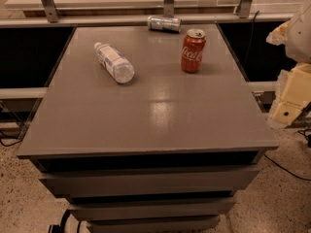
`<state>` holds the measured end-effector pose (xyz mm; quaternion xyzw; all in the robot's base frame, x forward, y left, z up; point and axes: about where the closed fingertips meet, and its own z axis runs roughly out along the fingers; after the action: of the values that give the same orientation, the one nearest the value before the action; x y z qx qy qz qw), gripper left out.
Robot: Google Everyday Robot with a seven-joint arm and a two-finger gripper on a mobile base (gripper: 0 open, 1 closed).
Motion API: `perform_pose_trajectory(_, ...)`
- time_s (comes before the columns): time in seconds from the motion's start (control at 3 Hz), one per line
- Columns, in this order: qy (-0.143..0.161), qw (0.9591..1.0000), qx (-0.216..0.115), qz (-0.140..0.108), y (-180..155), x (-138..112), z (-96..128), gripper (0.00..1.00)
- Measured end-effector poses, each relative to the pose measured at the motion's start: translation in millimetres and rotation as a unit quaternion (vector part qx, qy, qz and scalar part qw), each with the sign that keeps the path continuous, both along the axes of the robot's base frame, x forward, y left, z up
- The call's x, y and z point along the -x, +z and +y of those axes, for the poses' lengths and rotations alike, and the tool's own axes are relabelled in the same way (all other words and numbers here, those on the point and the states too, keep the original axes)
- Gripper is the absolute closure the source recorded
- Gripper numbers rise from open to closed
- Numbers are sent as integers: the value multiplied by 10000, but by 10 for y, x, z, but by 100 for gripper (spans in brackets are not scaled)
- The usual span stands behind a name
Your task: Place blue plastic bottle upright
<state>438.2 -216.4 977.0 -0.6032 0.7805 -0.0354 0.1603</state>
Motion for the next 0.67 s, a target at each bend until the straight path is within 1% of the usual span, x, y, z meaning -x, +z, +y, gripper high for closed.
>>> perform_pose_trajectory(0.67,-7,10000,29,-8,5,-25,33,0)
